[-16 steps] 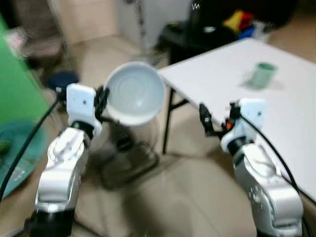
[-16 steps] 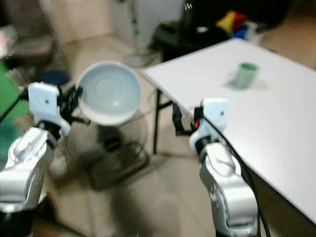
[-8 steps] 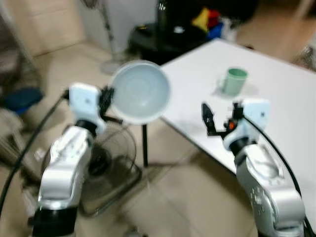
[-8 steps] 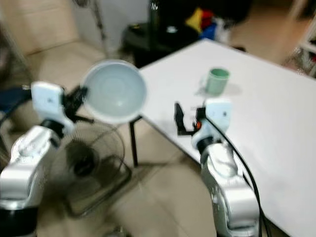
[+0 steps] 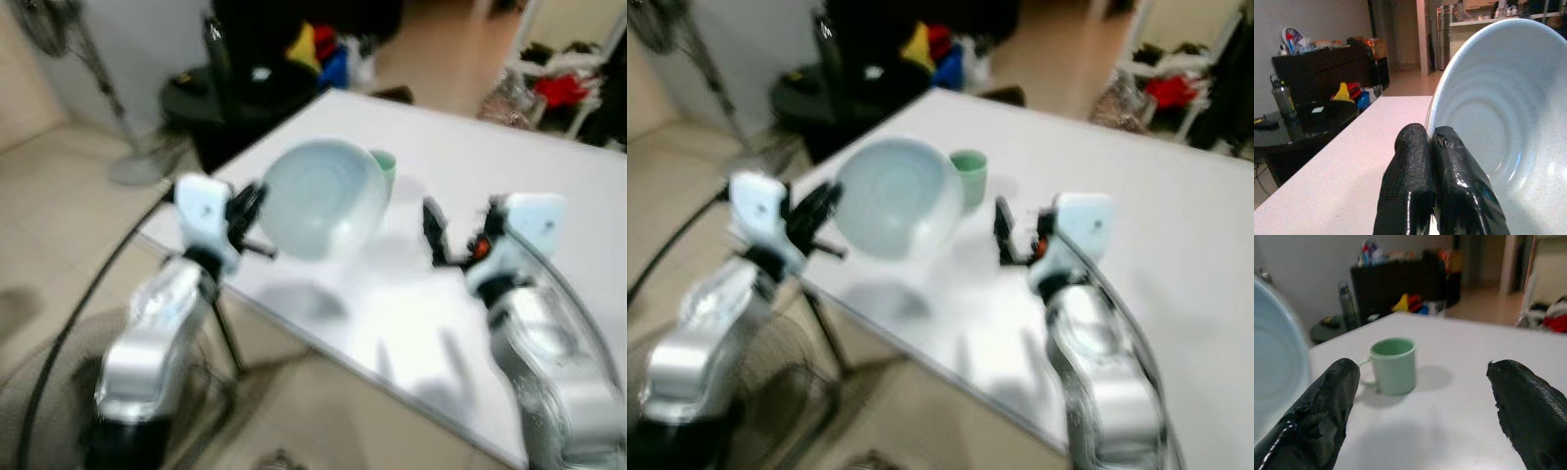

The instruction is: Setting the table

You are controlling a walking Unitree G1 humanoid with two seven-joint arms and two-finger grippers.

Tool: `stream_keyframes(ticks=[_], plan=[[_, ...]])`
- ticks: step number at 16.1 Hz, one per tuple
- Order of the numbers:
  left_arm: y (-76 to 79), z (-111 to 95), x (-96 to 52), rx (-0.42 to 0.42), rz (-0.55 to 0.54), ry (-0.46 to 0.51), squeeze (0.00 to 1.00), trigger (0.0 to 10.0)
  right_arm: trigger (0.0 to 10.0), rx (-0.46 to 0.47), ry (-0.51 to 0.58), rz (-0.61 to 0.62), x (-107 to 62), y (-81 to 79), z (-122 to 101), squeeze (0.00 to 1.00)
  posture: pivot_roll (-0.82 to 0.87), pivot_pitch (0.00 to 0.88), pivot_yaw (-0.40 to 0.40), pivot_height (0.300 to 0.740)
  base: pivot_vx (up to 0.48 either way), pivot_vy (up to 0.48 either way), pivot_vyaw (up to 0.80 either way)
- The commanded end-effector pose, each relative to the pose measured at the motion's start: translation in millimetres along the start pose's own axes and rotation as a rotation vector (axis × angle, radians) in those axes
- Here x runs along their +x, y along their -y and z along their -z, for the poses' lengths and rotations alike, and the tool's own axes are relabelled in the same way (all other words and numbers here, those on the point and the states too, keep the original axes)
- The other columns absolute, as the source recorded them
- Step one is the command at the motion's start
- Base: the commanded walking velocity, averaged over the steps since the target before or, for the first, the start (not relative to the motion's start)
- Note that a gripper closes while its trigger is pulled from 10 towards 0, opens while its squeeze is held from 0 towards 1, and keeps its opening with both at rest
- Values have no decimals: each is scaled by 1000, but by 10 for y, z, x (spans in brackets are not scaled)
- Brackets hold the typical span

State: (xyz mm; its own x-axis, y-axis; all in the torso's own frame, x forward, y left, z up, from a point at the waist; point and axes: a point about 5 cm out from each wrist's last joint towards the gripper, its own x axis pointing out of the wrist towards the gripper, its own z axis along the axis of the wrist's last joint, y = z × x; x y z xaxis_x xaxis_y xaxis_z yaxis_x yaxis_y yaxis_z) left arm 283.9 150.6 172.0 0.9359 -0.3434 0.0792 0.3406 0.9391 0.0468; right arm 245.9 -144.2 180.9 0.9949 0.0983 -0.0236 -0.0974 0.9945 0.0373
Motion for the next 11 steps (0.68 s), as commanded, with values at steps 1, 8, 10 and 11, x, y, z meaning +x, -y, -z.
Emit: stream_keyframes(ticks=[1, 8, 10, 11], plan=[[68, -83, 32, -15, 50, 39, 0, 10000, 10000, -16, 3, 23, -41, 55, -26, 0, 6, 0, 87, 740, 401, 0, 0], [52, 78, -33, -58, 49, -30, 0, 10000, 10000, -34, 0, -15, -193, 28, -58, 0, -33, 0, 117, 740, 110, 0, -184], [43, 76, -42, -50, 49, -34, 0, 10000, 10000, -31, -7, -14, -199, 31, -49, 0, -32, 0, 115, 740, 0, 0, 0], [39, 71, -35, -47, 53, -35, 0, 10000, 10000, -26, -11, -21, -204, 26, -46, 0, -28, 0, 111, 740, 0, 420, -800]])
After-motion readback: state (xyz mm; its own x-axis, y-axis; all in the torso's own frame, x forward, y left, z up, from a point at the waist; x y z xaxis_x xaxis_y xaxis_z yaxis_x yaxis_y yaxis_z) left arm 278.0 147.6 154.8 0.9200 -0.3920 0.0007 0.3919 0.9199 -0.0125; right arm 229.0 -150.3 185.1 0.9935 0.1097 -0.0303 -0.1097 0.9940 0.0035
